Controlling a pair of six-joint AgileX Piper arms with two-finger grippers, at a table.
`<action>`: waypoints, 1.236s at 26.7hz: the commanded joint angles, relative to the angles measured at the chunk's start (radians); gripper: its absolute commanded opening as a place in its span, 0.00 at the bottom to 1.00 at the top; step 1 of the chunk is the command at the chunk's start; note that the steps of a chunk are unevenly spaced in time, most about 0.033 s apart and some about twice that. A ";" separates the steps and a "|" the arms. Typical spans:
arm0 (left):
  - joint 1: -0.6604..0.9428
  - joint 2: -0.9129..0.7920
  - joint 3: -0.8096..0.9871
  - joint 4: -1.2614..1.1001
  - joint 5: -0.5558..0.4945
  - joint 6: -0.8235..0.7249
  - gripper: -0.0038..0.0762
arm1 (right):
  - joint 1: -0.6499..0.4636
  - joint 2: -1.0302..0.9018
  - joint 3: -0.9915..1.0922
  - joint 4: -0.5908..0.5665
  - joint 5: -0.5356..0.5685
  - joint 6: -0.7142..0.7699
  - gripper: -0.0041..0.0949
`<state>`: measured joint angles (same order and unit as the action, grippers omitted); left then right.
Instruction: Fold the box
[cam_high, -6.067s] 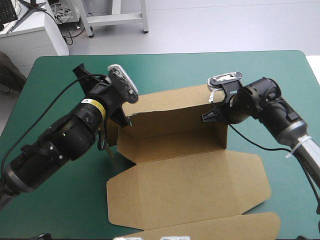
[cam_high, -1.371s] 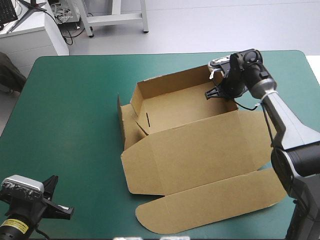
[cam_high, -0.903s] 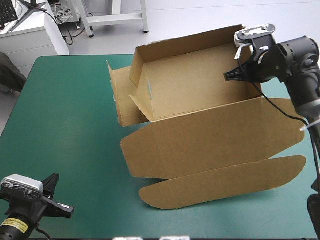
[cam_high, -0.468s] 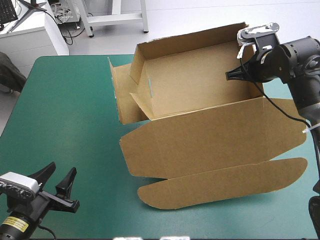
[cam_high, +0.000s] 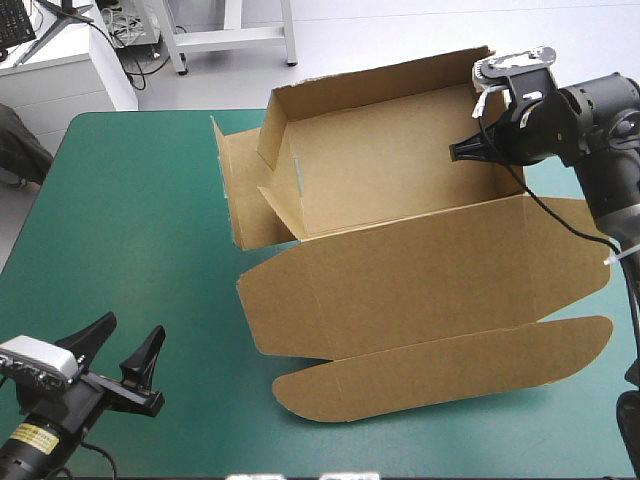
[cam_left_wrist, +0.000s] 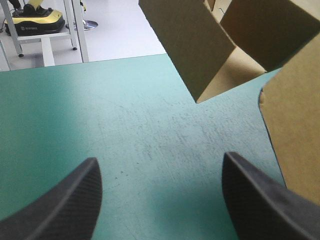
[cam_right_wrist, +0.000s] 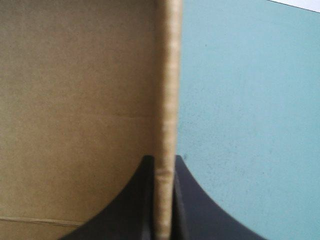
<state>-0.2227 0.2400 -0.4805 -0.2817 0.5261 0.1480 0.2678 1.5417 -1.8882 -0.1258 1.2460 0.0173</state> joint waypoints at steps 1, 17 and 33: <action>0.003 0.111 -0.067 0.017 -0.121 0.002 0.60 | -0.004 -0.040 -0.029 0.002 0.008 -0.011 0.02; 0.090 0.864 -0.585 -0.010 -0.023 -0.060 0.58 | -0.004 -0.040 -0.029 0.004 0.008 -0.017 0.02; 0.335 1.327 -0.629 -1.030 0.248 0.814 0.58 | -0.004 -0.040 -0.029 0.009 0.008 -0.017 0.02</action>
<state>0.1104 1.5574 -1.0760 -1.1805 0.7127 0.8786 0.2678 1.5417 -1.8882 -0.1184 1.2460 0.0000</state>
